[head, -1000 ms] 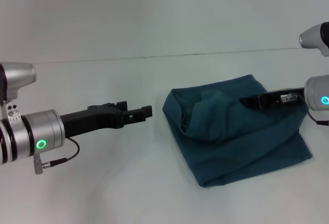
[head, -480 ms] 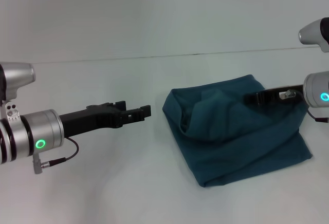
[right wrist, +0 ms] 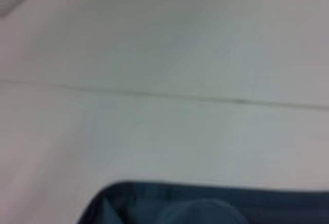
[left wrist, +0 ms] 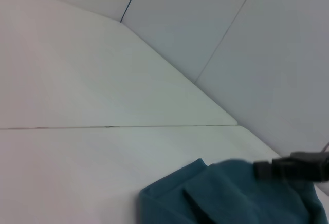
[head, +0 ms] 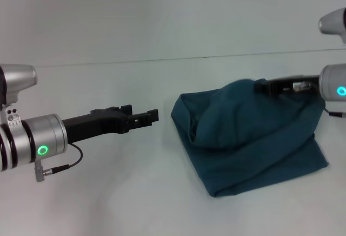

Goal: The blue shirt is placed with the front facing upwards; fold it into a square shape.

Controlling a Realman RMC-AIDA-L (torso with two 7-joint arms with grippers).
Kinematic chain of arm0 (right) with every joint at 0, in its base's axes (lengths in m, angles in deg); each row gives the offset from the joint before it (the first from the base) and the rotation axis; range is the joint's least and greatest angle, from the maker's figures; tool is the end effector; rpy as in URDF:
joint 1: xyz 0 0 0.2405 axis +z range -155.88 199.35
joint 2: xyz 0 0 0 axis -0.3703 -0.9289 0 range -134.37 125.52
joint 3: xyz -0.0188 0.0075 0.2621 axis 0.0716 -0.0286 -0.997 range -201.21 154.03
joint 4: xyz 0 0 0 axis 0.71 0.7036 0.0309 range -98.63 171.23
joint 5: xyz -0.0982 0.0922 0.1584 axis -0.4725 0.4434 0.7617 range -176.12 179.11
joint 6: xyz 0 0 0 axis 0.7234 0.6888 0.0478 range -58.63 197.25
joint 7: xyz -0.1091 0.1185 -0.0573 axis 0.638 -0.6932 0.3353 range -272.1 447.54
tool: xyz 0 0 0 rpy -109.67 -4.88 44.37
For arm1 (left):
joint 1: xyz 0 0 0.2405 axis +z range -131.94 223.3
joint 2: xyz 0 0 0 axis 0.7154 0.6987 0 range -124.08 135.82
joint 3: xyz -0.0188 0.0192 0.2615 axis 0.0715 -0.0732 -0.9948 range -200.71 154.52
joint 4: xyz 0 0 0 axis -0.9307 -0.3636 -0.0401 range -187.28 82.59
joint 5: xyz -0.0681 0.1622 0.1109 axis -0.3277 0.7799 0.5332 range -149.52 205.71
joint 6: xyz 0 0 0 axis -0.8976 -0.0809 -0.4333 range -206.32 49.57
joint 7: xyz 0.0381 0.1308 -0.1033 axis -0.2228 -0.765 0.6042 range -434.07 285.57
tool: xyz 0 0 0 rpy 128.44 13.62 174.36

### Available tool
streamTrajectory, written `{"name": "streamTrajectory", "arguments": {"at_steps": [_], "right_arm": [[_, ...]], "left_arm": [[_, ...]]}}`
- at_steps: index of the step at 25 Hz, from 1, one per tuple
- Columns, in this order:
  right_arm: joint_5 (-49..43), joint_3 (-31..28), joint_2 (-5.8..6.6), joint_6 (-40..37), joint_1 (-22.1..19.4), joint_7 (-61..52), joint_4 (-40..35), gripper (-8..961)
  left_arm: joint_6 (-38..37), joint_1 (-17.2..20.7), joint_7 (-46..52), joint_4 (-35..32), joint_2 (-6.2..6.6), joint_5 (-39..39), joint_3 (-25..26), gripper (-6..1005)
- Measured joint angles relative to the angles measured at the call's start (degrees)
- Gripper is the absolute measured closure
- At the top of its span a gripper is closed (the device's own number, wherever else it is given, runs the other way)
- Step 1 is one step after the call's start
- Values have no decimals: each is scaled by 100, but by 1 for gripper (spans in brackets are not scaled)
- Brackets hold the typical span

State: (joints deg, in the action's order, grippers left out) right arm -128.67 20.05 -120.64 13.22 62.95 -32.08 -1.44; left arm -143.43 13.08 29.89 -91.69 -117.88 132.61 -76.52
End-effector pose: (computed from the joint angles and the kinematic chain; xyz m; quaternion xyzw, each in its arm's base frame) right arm 0.2762 0.4502 0.0000 -0.8310 0.4497 0.1132 0.3074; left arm -0.2258 0.3912 -0.0667 -0.8599 -0.4020 -0.2572 0.1814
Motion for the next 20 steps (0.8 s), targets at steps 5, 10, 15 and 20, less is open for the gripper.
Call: {"name": "streamTrajectory", "arguments": {"at_steps": [5,10,15,20], "right_arm": [[267,-4,51,5,-50,24,-79,945],[268,10,58,11,-52,26,-80,946],[271,-6,56,166,-46,9,-84,945],[273,-10,11,523,-40,-46,-85,944]], "left_arm": [[2,2,0,-4,0,-5,7,49],[11,-2,0,-15,0,-10,8,50],[37,-10,0,-21,0,-18,8,49],[46,-19,0,-20,0,-24,8,49]]}}
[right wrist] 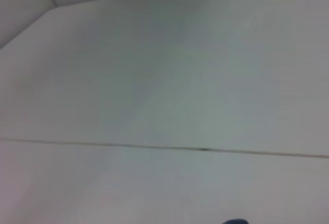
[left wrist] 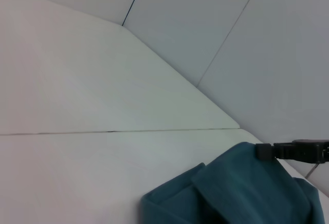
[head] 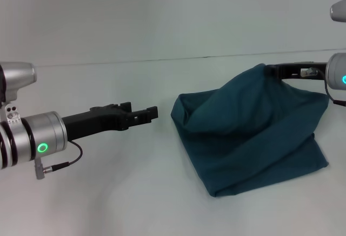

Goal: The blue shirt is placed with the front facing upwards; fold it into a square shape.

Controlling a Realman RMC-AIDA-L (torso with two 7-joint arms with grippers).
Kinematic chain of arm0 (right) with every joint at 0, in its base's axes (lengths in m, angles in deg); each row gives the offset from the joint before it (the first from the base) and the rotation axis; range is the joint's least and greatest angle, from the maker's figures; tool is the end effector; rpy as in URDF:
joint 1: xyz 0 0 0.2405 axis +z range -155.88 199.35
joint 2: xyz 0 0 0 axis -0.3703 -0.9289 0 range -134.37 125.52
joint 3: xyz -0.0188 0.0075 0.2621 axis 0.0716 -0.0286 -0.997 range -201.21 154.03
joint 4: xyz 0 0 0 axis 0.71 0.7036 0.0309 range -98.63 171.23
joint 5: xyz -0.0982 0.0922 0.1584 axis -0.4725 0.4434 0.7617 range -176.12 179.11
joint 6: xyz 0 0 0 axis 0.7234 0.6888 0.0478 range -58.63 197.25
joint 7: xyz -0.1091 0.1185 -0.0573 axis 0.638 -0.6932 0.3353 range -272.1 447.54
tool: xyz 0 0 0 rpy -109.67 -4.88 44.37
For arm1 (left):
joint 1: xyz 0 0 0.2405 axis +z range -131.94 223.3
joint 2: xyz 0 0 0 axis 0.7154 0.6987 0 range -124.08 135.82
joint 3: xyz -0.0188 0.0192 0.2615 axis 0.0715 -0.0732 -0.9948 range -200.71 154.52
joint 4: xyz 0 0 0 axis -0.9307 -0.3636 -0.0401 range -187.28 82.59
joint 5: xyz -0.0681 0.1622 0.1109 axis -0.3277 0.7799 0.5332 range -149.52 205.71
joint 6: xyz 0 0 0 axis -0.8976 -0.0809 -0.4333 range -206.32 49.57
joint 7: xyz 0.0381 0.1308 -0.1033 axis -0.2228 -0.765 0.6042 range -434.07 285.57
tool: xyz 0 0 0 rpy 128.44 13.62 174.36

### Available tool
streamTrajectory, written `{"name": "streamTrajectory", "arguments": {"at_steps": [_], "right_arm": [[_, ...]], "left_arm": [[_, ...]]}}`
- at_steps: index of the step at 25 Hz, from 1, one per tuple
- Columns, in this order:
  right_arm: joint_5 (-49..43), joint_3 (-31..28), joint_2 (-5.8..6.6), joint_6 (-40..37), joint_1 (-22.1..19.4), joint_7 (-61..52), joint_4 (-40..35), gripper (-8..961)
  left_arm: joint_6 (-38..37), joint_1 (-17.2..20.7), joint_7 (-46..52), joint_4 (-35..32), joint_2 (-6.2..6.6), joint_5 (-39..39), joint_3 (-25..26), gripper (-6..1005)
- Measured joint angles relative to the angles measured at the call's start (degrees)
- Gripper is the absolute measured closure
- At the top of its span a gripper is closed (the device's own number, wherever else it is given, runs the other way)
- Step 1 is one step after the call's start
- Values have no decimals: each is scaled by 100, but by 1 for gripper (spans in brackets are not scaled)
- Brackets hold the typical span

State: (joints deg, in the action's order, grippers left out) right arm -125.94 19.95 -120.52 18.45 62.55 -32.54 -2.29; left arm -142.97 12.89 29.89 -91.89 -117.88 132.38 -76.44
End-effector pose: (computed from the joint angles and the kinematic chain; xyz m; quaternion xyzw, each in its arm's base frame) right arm 0.2786 0.4635 0.0162 -0.8064 0.4529 0.1388 0.3540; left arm -0.2246 0.3938 -0.0651 -0.8589 -0.4006 -0.2593 0.1861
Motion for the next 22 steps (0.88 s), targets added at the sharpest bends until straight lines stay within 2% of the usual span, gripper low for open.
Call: {"name": "streamTrajectory", "arguments": {"at_steps": [22], "right_arm": [[-28,-48,-103,1257,-454,-649,0,934]], "left_arm": [[9,-32,48,0,9,0,17,48]]}}
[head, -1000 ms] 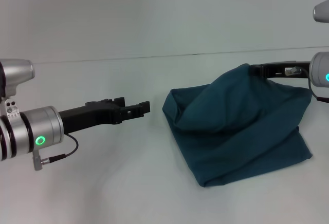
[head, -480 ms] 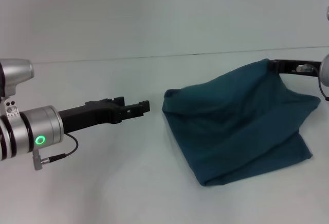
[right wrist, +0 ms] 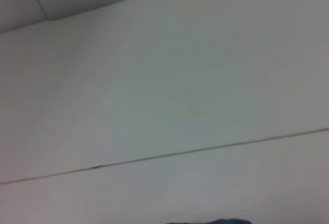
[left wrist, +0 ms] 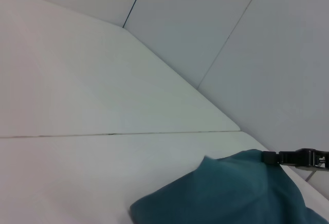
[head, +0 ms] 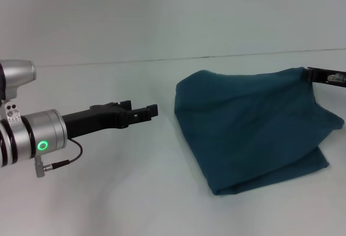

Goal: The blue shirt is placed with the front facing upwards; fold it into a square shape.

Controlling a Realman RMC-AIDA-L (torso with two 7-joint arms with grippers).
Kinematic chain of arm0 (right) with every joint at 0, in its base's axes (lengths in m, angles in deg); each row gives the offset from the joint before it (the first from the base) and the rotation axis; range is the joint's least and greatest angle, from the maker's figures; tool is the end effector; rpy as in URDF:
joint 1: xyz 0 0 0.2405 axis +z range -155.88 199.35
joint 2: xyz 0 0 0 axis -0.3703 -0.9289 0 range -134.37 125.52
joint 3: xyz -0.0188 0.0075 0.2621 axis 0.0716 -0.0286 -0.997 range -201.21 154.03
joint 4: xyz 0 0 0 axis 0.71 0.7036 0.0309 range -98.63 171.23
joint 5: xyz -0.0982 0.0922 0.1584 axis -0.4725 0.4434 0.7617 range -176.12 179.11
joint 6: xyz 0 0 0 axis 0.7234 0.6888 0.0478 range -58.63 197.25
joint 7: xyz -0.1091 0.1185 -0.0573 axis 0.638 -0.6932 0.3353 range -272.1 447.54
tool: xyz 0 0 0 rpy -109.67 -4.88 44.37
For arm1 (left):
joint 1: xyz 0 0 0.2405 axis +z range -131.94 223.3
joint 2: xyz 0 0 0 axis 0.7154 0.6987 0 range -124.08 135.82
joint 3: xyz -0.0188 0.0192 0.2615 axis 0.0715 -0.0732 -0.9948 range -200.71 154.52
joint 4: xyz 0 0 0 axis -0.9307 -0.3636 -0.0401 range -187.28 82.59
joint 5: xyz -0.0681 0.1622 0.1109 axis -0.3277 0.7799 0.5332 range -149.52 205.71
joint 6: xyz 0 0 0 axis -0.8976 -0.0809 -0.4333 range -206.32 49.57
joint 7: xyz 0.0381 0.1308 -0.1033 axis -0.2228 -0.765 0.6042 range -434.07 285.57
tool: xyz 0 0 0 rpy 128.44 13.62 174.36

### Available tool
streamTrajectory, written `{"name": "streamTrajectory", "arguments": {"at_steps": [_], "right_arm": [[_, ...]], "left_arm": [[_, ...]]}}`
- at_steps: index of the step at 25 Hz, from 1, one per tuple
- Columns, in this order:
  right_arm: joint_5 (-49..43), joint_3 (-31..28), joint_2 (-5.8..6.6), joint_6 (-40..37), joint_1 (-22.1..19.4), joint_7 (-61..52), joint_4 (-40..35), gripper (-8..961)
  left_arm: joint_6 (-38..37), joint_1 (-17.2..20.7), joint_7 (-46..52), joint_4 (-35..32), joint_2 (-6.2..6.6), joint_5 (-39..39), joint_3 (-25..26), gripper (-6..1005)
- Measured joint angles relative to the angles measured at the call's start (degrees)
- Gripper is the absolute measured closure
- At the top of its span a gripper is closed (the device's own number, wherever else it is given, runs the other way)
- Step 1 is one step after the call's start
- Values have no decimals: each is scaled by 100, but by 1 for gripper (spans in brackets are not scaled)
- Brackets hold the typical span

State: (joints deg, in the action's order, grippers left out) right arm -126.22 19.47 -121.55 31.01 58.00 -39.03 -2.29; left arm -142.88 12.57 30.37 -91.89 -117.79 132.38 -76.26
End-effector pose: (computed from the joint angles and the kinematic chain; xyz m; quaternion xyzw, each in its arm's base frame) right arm 0.3302 0.4561 0.0351 -0.7137 0.5201 0.1498 0.4446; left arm -0.2232 0.3958 -0.0638 -0.8575 -0.4023 -0.2610 0.1865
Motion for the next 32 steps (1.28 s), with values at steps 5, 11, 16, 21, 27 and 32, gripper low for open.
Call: {"name": "streamTrajectory", "arguments": {"at_steps": [5,11,16,21,27,32], "right_arm": [[-4,17,-8,27,-66,-16,3,908],[-6,35,-51,9,-92,16,13,877],[30,12,-80,-10,-175,30,-16,851],[243,-14,-135,-24,-451,29,-435,801],[711,-31,-109,-514,-759,30,-1009,625],[748,-71,-39,-903,-808,91,-1059,408]], "left_arm": [[-1,-7,4,0,0,3,1,49],[-1,-26,5,8,0,22,0,51],[-1,-22,6,3,0,27,0,53],[-8,-22,6,-1,0,30,0,55],[-47,-37,6,5,0,24,-11,57],[-256,-38,52,21,0,23,-45,59]]}}
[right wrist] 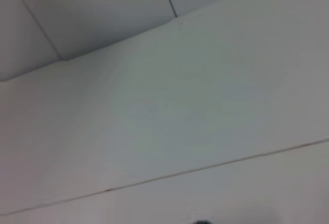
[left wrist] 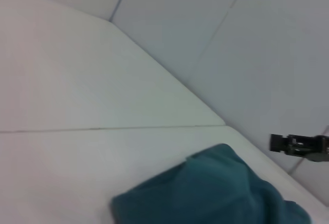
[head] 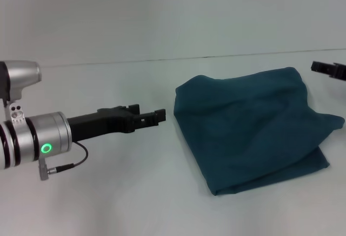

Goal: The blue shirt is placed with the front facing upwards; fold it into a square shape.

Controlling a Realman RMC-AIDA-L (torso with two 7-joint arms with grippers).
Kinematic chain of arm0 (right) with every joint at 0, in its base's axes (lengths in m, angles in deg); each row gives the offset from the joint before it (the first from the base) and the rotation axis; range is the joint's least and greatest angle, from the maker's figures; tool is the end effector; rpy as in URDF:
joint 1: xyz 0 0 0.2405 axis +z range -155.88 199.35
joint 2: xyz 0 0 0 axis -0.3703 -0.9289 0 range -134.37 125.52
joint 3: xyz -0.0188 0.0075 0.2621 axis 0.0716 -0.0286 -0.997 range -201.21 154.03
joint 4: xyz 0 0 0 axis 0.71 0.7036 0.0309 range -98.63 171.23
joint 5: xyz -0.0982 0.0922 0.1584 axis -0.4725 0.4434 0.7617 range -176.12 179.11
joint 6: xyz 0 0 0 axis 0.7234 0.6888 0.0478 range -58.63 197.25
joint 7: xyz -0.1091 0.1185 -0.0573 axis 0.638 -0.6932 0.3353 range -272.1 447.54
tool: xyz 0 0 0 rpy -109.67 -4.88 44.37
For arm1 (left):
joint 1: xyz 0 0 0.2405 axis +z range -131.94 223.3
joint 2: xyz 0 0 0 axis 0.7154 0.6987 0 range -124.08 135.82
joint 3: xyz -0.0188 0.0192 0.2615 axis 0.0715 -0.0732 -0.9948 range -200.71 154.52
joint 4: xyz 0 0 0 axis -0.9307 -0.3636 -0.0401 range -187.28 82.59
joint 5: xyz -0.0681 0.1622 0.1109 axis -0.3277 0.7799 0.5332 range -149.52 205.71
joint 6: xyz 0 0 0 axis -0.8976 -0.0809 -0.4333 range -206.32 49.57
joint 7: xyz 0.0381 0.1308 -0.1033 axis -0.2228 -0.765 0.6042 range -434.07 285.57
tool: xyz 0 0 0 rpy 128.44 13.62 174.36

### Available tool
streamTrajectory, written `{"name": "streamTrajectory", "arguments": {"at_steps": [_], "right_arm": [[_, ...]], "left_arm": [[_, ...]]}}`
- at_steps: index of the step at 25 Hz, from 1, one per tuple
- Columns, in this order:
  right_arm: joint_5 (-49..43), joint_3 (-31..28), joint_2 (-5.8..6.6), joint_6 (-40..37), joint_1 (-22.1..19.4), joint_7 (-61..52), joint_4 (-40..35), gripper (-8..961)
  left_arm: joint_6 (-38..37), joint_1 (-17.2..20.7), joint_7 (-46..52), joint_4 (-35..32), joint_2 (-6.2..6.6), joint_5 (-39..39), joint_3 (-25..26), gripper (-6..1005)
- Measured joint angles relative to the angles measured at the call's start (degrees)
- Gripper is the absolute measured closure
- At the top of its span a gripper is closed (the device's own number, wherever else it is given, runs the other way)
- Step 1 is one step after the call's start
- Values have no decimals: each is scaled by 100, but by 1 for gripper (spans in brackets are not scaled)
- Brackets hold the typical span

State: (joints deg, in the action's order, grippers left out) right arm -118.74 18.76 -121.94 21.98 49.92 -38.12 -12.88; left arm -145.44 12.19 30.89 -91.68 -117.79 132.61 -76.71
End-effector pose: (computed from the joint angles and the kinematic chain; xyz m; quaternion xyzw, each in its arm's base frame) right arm 0.3372 0.4275 0.0677 -0.7036 0.5224 0.2062 0.4353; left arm -0.2163 0.3900 -0.0681 -0.8644 -0.3984 -0.2616 0.1603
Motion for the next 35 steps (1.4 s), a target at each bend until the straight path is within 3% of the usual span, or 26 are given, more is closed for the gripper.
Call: {"name": "streamTrajectory", "arguments": {"at_steps": [1,7,13,17,23,26,35], "right_arm": [[2,-11,17,-88,-15,13,0,361],[37,-360,77,-1085,-160,181,-320,365],[606,-1048,101,-2430,-338,784,-485,361],[954,-1306,187,-2931,-473,984,-494,289],[953,-1357,290,-3169,-494,892,-518,180],[951,-1356,316,-3175,-489,901,-518,24],[950,-1361,372,-3178,-494,978,-518,27]], "left_arm": [[-65,0,24,1,0,6,-7,59],[-510,-26,171,39,-16,51,-168,62],[-444,-190,447,296,-23,74,-696,64],[-250,-379,658,657,-26,77,-837,66],[3,-570,1369,813,-32,77,-1323,68],[146,-670,1711,824,-35,78,-1609,69],[304,-838,2178,924,-53,77,-1970,72]]}}
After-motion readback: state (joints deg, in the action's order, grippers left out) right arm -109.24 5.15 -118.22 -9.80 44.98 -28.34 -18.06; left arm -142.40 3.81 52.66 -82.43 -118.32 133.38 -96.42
